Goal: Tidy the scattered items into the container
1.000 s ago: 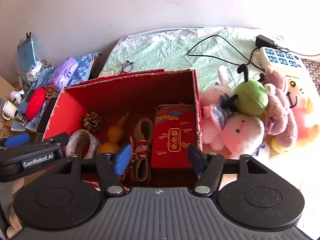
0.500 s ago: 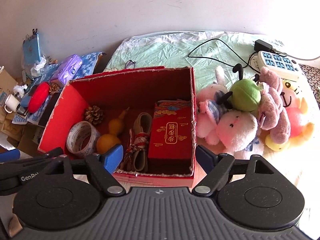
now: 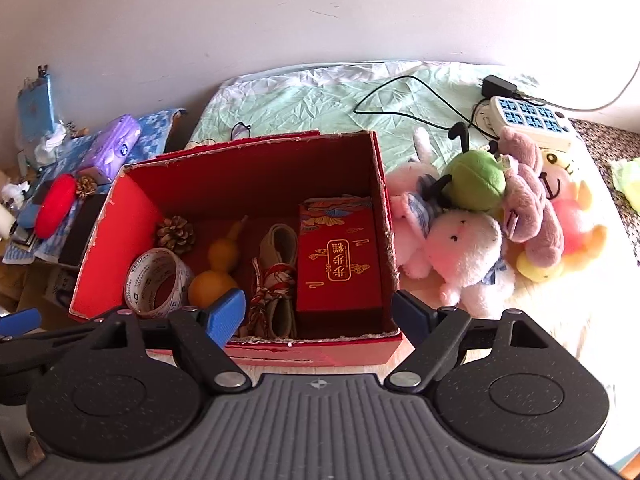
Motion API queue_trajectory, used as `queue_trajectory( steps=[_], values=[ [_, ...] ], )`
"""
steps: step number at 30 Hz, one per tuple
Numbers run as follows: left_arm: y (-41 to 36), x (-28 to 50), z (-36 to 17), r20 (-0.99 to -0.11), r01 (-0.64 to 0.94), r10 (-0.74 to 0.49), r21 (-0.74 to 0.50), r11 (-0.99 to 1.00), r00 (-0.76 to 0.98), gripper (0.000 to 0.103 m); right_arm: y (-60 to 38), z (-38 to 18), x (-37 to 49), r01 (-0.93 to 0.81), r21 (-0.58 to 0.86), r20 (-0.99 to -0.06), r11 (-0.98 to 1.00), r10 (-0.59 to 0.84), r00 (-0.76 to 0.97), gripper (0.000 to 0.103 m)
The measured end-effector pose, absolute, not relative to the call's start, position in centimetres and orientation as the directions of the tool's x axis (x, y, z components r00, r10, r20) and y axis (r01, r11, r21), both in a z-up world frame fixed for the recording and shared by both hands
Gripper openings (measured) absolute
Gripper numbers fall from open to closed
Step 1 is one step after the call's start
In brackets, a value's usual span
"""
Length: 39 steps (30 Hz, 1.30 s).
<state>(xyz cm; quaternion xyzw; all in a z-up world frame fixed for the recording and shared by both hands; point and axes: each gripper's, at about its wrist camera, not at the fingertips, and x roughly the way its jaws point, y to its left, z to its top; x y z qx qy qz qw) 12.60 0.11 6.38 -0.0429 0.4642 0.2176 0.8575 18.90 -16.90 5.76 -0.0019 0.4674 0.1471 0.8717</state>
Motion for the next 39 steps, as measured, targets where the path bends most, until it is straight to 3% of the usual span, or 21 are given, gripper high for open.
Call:
queue_trajectory(
  steps=[18,26,39],
  values=[
    [2.4,13.2,5.4,-0.815,-0.331,0.289,0.128,0.935,0.503,0.101,-14.8,4.9,17.1,-0.138,0.099,-0.816,0.985,0.16,0.555,0.083],
    [3.7,13.2,5.4,-0.838,-0.327,0.234,0.07,0.942,0.494,0.102,-14.3,4.8,16.8,-0.124,0.109,-0.82,0.986,0.16,0.549,0.083],
    [3.2,13.2,5.7,-0.827,-0.355,0.298,0.128,0.926,0.477,0.102,-14.2,5.4,16.9,-0.148,0.112,-0.814,0.983,0.176,0.554,0.083]
  ],
)
